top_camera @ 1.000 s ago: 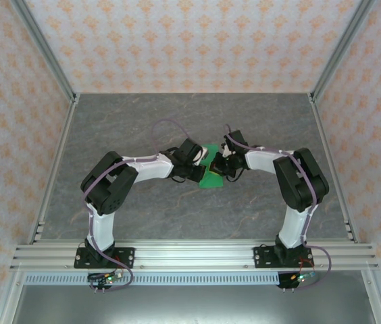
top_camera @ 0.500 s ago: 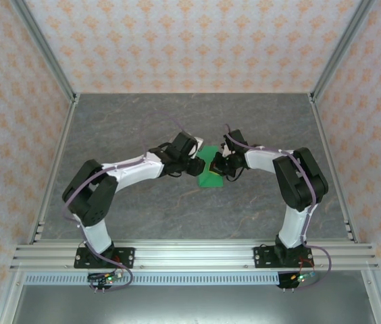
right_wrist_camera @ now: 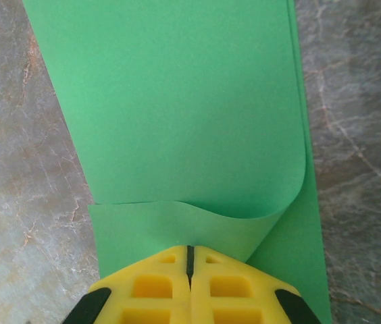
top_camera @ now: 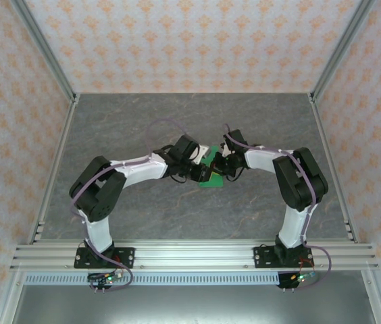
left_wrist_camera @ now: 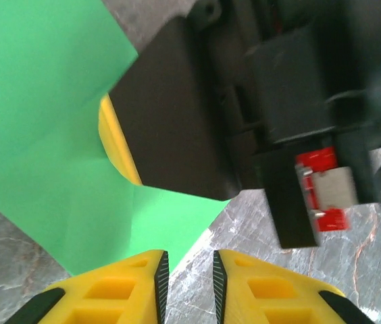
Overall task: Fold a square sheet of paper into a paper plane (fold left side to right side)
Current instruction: Fold the triangle a second time at the center of the table.
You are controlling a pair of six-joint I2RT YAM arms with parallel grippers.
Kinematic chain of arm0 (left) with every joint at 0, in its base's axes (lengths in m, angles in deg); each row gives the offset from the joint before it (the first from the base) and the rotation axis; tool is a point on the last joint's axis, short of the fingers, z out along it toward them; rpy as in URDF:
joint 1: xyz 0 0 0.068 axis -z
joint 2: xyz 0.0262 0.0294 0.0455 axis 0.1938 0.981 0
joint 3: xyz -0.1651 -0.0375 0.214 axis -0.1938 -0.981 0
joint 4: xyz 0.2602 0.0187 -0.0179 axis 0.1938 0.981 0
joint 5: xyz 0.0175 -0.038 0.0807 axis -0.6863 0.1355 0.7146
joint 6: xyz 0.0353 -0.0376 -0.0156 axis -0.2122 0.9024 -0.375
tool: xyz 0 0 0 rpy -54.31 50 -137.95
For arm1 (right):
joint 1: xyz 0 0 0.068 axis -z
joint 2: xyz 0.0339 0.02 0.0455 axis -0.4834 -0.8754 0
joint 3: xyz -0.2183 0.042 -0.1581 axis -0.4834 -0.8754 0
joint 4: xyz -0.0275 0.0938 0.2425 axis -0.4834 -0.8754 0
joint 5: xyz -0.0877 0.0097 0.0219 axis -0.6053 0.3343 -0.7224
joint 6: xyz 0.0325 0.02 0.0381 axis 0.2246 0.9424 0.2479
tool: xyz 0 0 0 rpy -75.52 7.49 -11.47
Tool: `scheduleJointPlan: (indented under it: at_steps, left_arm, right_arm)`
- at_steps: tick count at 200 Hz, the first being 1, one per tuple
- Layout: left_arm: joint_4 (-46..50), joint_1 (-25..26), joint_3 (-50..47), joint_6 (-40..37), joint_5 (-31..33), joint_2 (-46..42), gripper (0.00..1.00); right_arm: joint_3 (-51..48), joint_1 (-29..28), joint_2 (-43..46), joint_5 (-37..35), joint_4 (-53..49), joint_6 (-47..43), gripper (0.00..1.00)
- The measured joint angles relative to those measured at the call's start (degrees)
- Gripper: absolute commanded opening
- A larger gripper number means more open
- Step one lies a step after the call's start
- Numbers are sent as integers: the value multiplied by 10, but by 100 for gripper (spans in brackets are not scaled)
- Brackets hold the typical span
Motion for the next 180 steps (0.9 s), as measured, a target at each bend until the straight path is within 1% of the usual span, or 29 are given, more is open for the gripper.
scheduleJointPlan:
  at_steps: [22, 53, 137, 180]
  left_arm:
    - [-1, 0, 0, 4, -16, 19, 26]
    - [-2, 0, 0, 5, -23, 30, 25]
    - [-6, 0, -15, 4, -9, 48, 24]
    - [-8, 0, -18, 4, 3, 48, 19]
  right_arm:
    - [1, 0, 0, 0, -2, 0, 5]
    - [1, 0, 0, 0, -2, -2, 5]
    - [5, -1, -1, -2, -8, -4, 5]
    - [5, -1, -1, -4, -10, -4, 5]
